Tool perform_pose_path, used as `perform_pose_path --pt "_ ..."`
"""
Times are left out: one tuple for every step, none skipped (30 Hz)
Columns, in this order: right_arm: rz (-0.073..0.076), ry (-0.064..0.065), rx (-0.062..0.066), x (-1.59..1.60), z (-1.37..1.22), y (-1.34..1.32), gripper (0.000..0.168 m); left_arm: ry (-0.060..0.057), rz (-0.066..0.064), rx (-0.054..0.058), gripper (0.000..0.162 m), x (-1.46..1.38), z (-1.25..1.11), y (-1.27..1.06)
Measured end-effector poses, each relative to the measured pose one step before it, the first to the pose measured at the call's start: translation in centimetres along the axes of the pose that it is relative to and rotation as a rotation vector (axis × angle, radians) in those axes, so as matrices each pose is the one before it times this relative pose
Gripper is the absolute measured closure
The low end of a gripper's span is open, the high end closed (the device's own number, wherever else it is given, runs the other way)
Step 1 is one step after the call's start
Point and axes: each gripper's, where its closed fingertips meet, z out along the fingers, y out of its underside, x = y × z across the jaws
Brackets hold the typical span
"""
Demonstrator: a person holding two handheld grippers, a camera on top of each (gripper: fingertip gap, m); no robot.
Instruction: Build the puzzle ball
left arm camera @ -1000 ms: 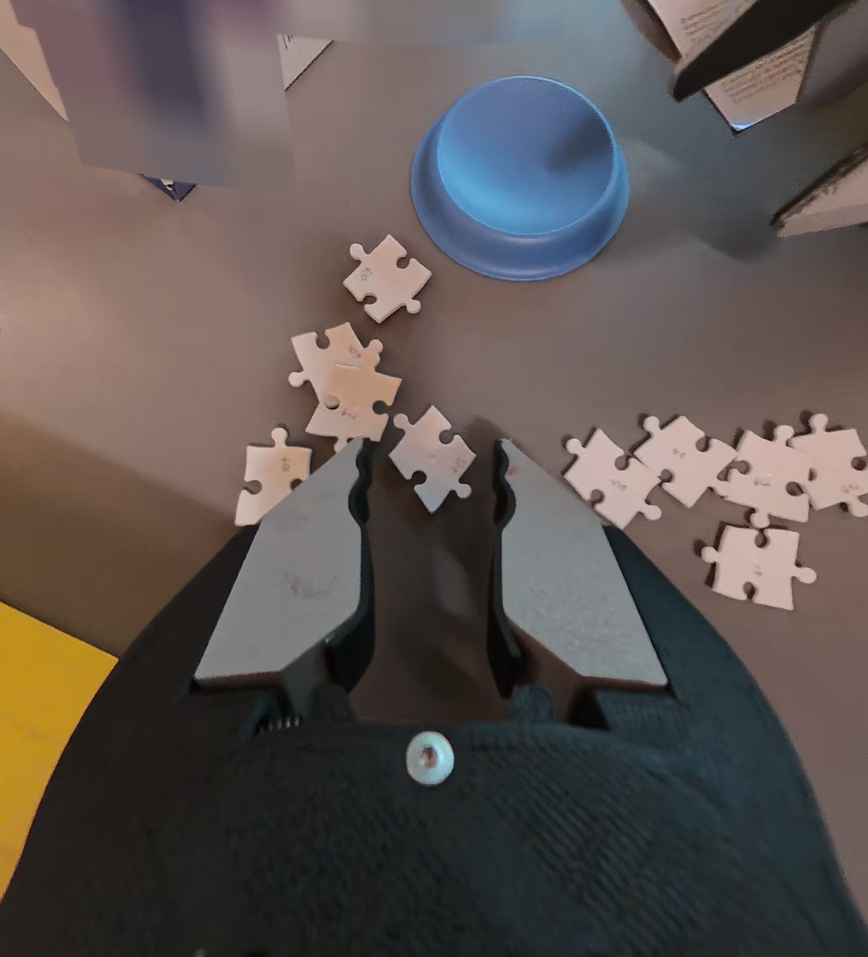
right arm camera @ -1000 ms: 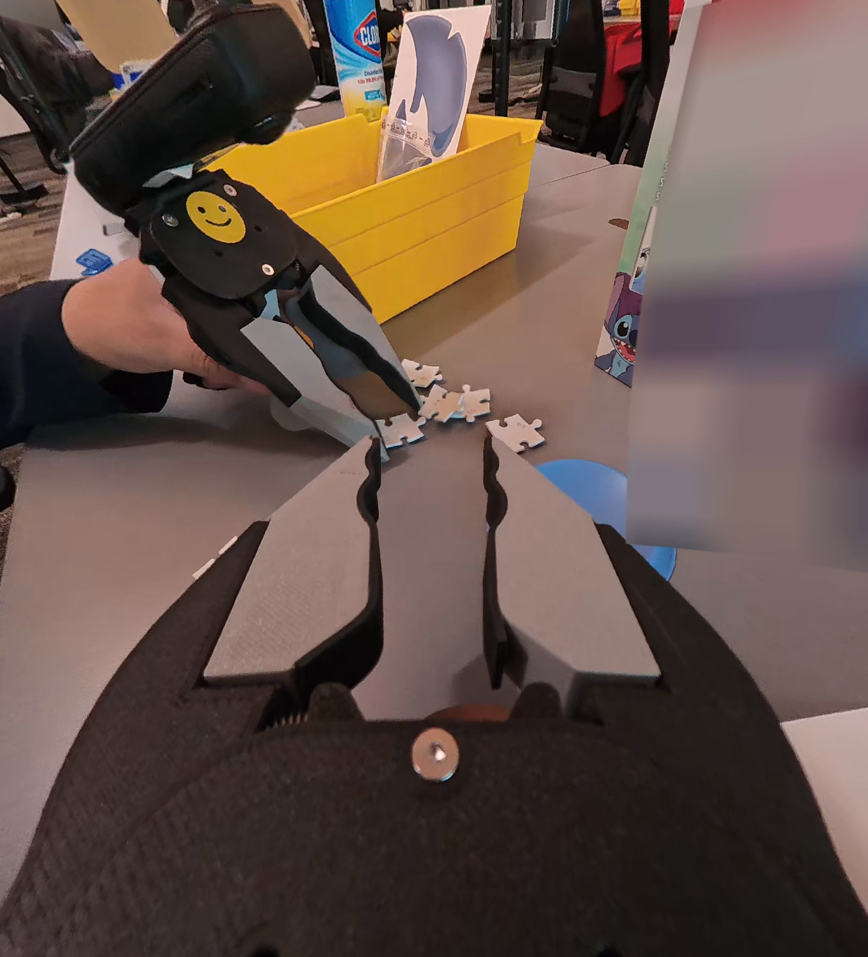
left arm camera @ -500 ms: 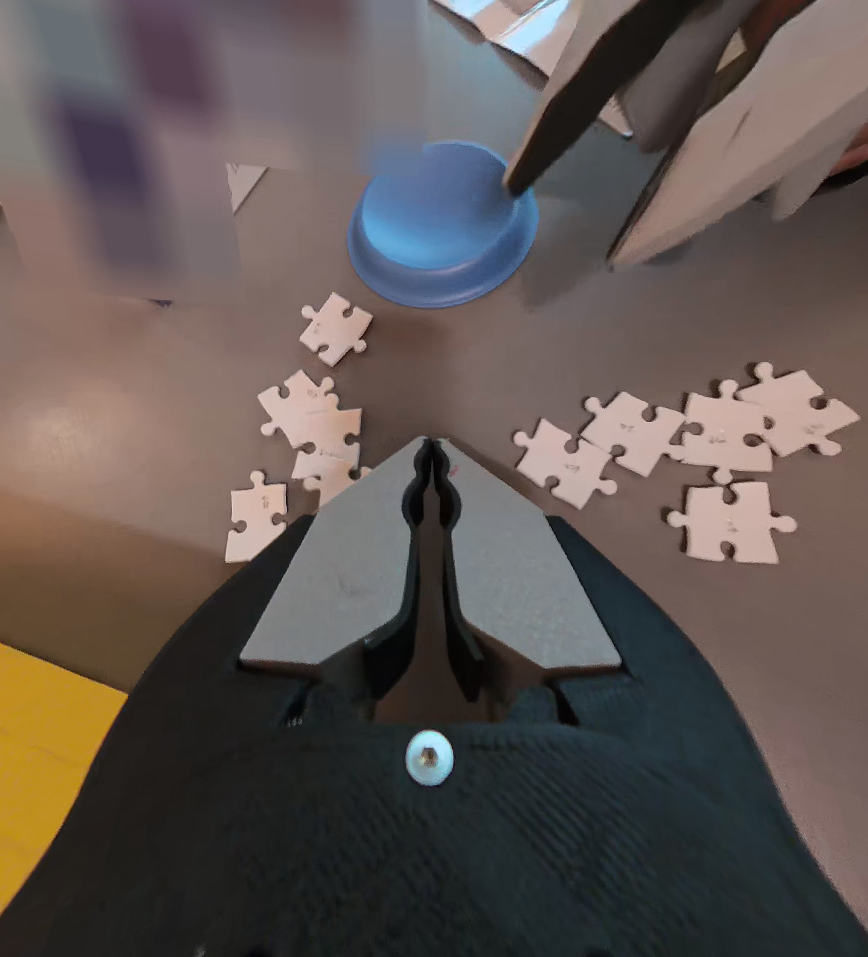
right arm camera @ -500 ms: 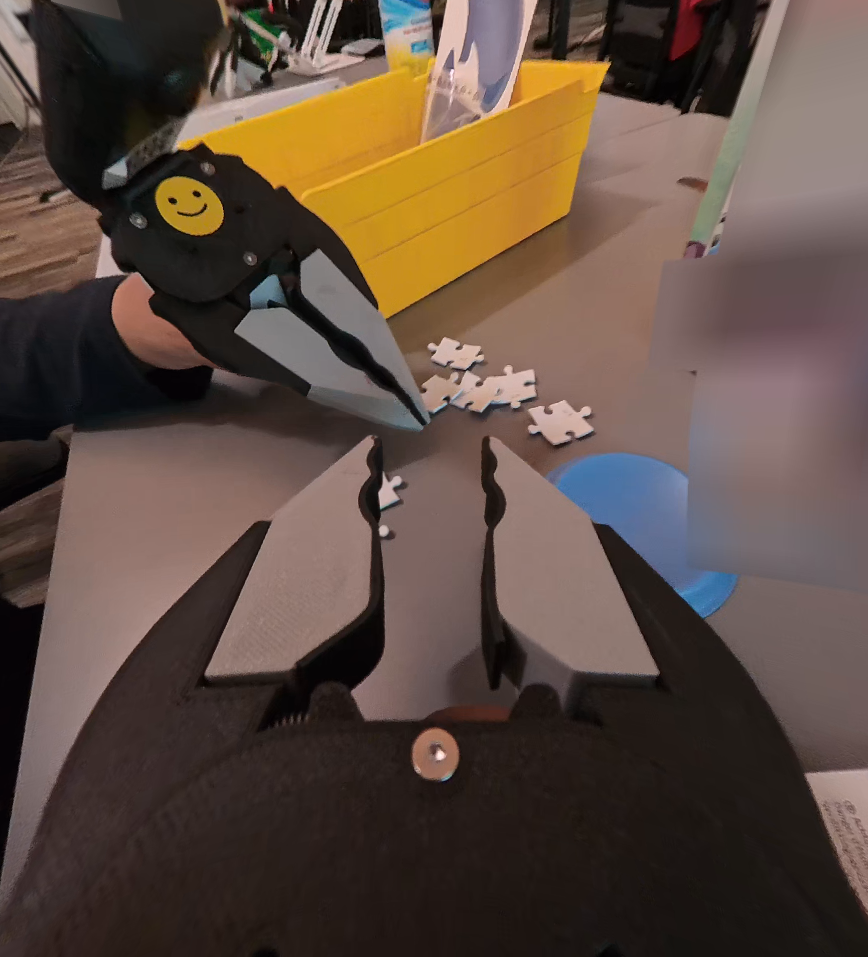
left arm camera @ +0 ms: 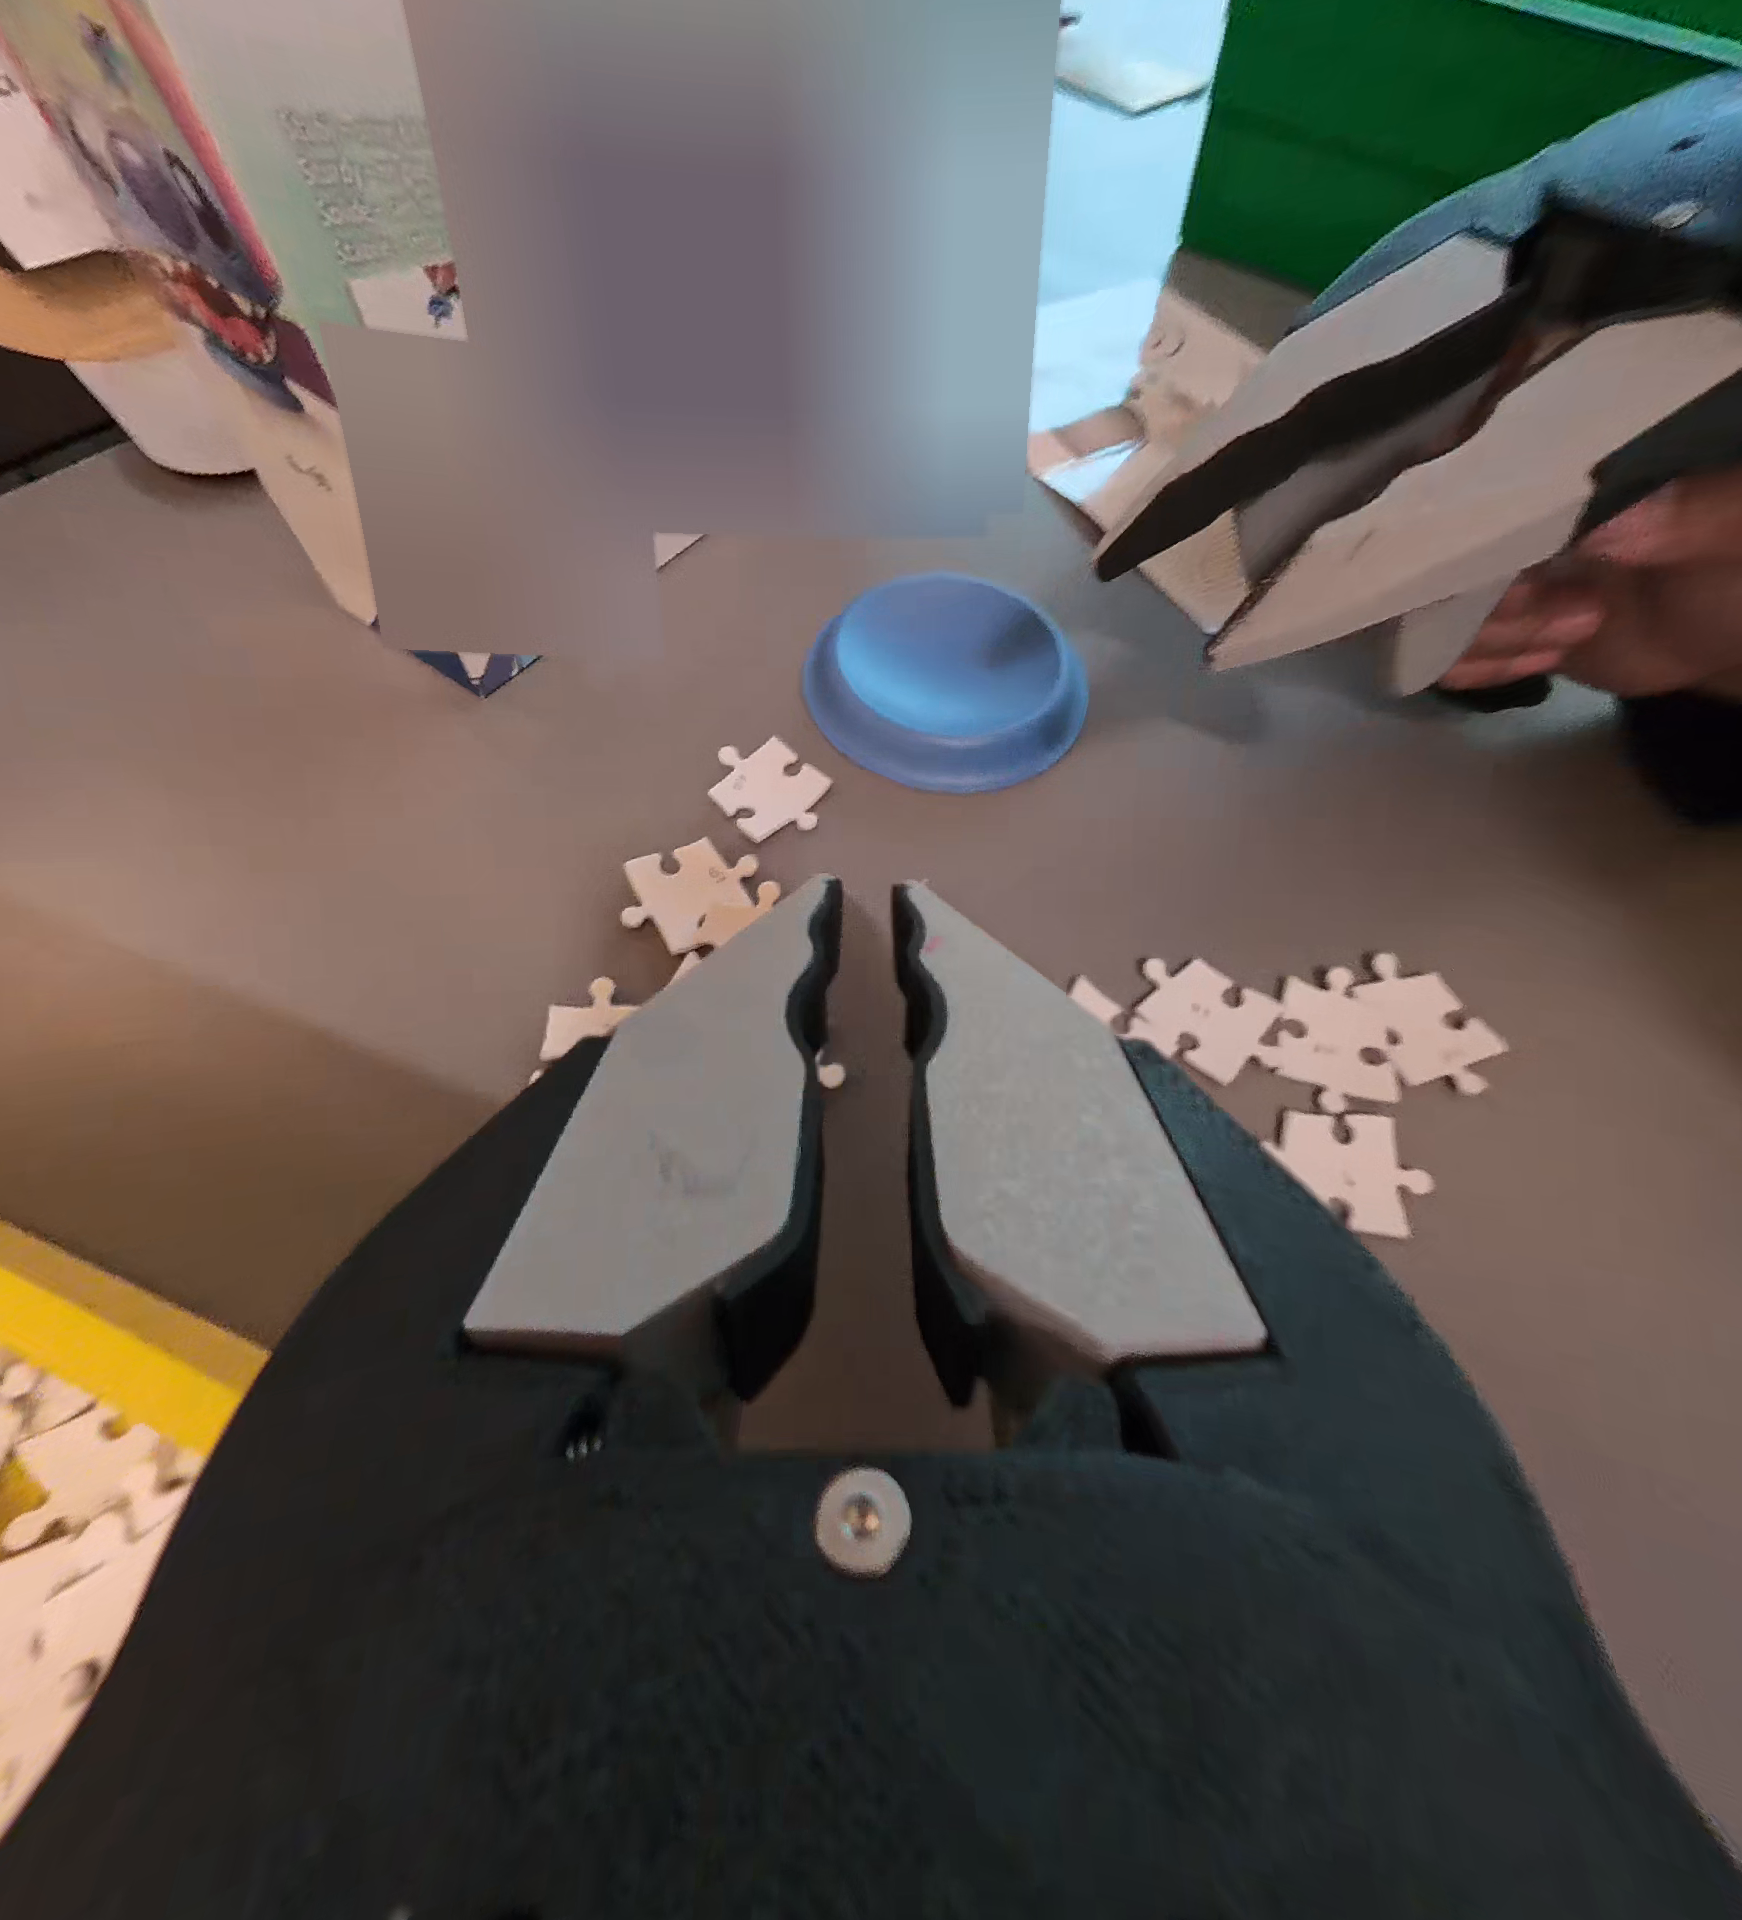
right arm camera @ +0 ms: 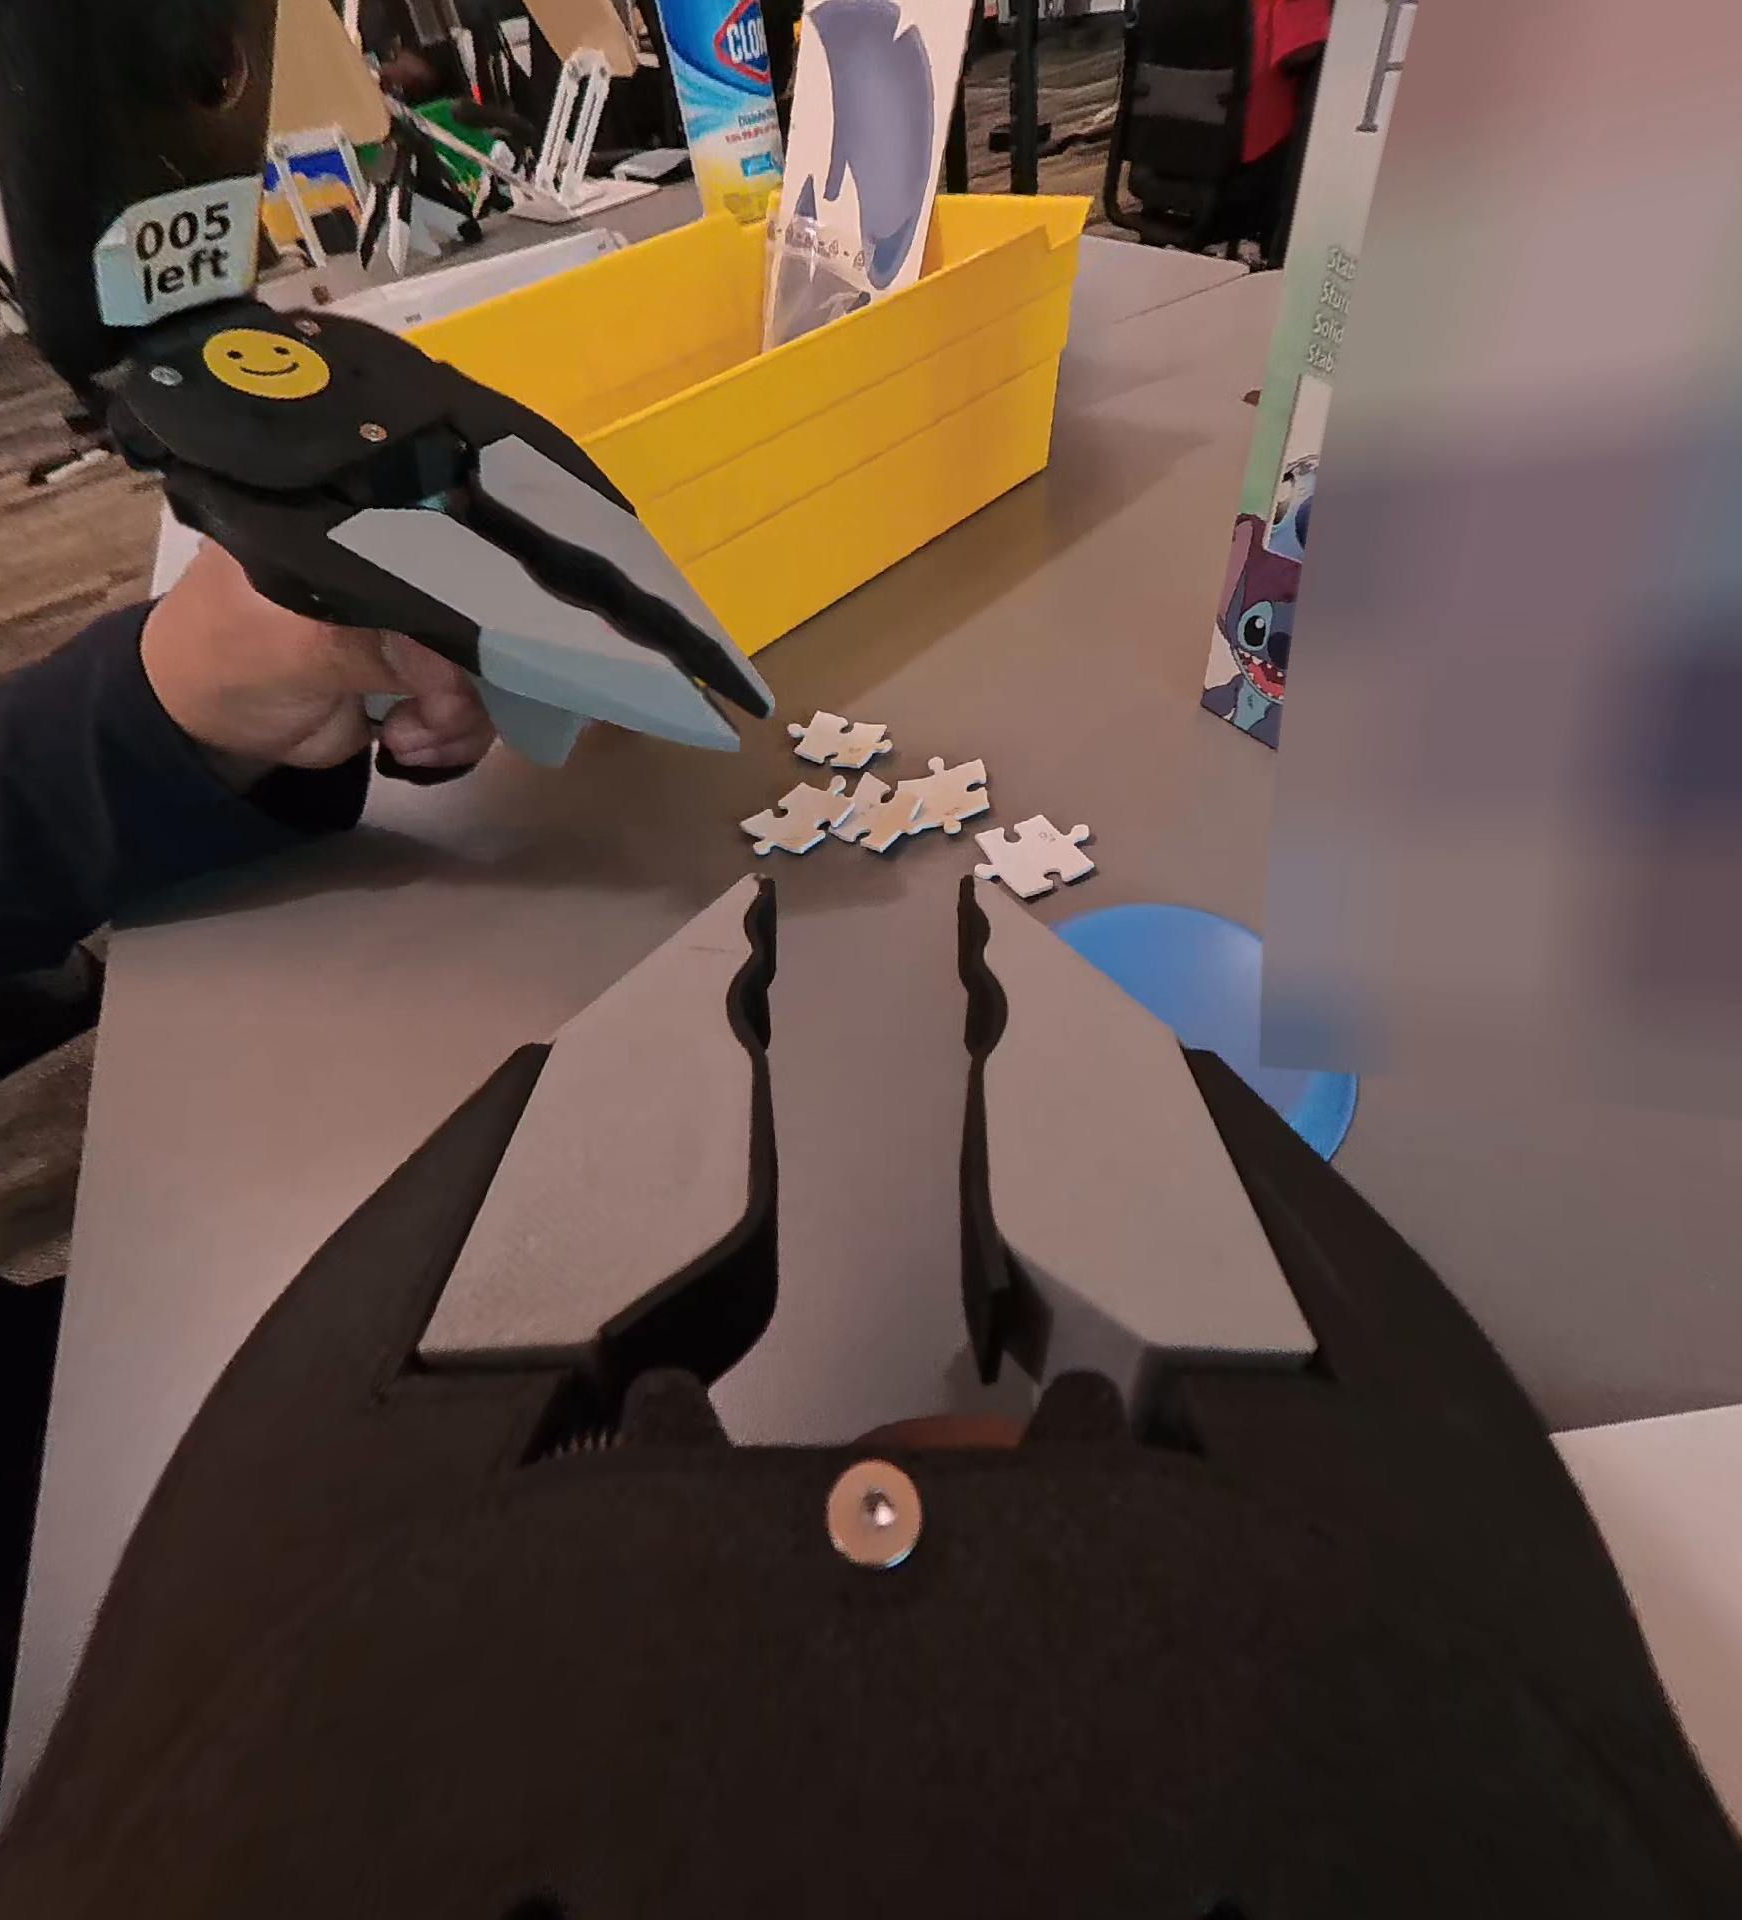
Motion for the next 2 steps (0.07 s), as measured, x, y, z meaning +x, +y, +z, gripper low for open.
perform_pose_path --pt "0.0071 -0.0026 0.0035 0.046 -0.093 -0.072 0.137 0.0168 -0.0089 0.0114 0.150 0.255 0.002 -0.158" --pt "0.0036 0.0002 0.0021 0.072 -0.087 -0.064 0.137 0.0100 -0.0014 -0.0027 0.142 0.211 0.060 0.024"
